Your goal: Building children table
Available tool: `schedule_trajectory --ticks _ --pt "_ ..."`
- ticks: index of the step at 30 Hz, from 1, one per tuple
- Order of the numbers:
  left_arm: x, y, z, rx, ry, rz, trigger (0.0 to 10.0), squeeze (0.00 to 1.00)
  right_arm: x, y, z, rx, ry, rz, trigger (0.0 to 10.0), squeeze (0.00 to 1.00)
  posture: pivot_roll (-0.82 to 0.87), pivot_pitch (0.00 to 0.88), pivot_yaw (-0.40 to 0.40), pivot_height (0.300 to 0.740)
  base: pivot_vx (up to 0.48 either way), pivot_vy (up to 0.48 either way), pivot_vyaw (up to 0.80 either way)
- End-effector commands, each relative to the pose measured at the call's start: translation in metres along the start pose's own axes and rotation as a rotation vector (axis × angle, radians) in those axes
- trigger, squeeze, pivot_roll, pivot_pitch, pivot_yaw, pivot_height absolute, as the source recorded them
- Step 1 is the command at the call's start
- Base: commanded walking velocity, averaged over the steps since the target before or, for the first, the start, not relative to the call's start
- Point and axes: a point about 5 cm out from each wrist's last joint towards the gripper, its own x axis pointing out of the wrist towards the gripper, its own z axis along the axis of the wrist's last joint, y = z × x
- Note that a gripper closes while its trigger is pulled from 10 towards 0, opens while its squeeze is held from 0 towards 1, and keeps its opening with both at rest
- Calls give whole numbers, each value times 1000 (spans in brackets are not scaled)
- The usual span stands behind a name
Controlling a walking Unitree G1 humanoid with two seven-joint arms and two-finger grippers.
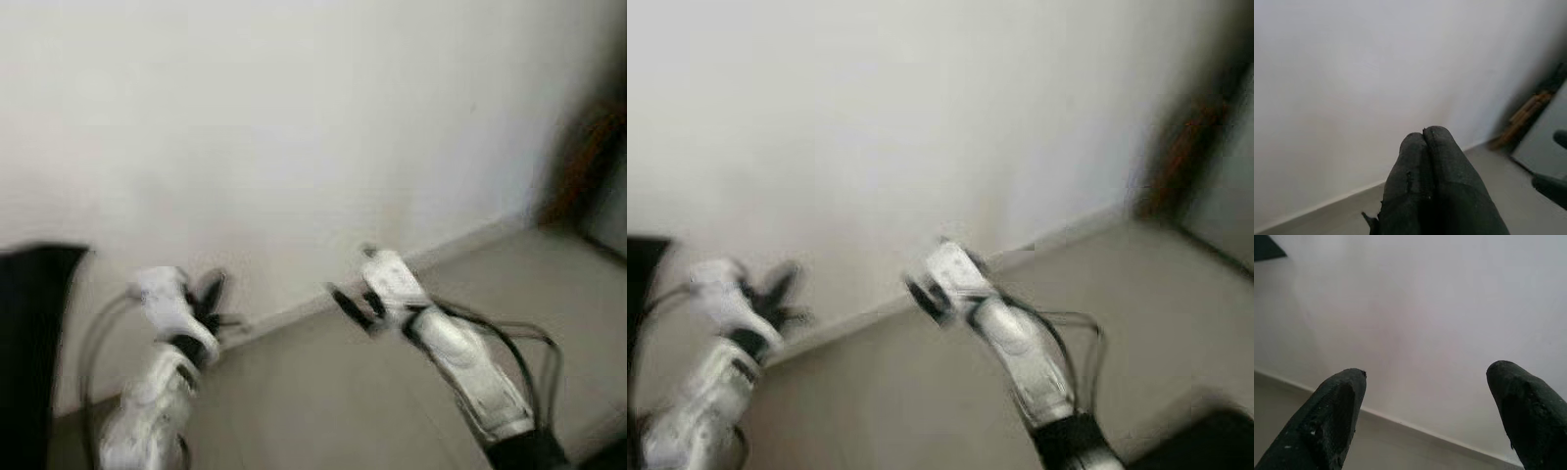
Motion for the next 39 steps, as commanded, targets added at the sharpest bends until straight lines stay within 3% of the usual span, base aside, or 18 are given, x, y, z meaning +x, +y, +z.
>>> schedule_trajectory --ticks 1,20,29,34,39 --pt "-3 9 1 17 4 34 10000 0 6 9 10 2 -48 54 10000 0 -40 0 -1 740 337 0 800" --pt "-3 10 -3 25 17 27 10000 0 8 16 6 11 -63 187 10000 0 -23 0 -20 740 327 0 800" --pt "-4 4 -3 37 11 -8 10000 0 8 20 5 20 -75 278 10000 0 -16 0 -31 740 0 0 800" --pt "-3 -2 -6 111 45 -59 10000 0 7 19 5 23 -78 290 10000 0 -19 0 -29 740 0 -421 800" --pt "-3 0 -4 96 23 -36 10000 0 8 19 5 25 -80 295 10000 0 -19 0 -29 740 0 -275 800"
